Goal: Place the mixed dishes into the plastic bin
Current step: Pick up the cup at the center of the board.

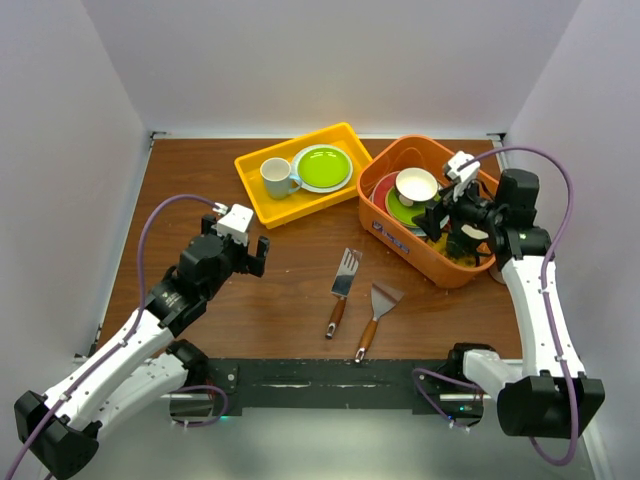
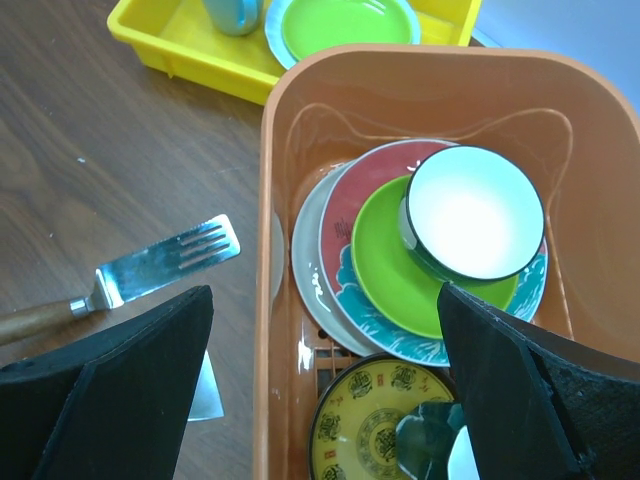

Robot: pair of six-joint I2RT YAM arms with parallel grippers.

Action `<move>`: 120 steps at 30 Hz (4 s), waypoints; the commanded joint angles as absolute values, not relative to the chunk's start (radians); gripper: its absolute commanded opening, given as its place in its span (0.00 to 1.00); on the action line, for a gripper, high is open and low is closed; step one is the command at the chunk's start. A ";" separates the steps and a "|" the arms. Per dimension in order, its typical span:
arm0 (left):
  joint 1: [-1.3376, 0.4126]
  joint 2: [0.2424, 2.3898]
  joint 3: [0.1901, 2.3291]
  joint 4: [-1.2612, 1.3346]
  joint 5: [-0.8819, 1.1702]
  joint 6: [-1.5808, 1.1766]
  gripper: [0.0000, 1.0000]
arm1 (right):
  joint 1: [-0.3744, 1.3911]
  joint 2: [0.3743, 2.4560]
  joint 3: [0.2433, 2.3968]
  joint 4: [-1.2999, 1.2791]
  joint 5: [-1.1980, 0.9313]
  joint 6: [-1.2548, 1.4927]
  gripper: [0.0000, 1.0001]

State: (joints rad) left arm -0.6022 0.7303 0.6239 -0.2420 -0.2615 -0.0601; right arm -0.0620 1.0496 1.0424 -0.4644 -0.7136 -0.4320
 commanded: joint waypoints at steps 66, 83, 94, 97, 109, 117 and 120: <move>-0.595 0.707 0.624 -0.198 -0.229 -0.060 1.00 | -0.680 1.150 1.460 -1.247 -0.601 -1.066 0.99; -0.597 0.706 0.624 -0.198 -0.227 -0.060 1.00 | -0.761 1.172 1.471 -1.330 -0.589 -1.183 0.99; -0.597 0.703 0.624 -0.199 -0.227 -0.061 1.00 | -0.781 1.177 1.462 -1.355 -0.572 -1.226 0.99; -0.597 0.703 0.624 -0.199 -0.227 -0.060 1.00 | -0.784 1.181 1.460 -1.359 -0.568 -1.235 0.99; -0.597 0.704 0.624 -0.198 -0.229 -0.061 1.00 | -0.816 1.195 1.443 -1.373 -0.560 -1.275 0.99; -0.597 0.706 0.624 -0.199 -0.230 -0.061 1.00 | -0.851 1.209 1.442 -1.393 -0.561 -1.313 0.99; -0.597 0.704 0.624 -0.199 -0.230 -0.060 1.00 | -0.862 1.212 1.442 -1.401 -0.560 -1.325 0.99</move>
State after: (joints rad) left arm -0.6022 0.7147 0.6239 -0.2417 -0.2379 -0.0601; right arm -0.8459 1.2095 1.4292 -1.3392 -0.5629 -1.2842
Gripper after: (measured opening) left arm 0.997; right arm 0.986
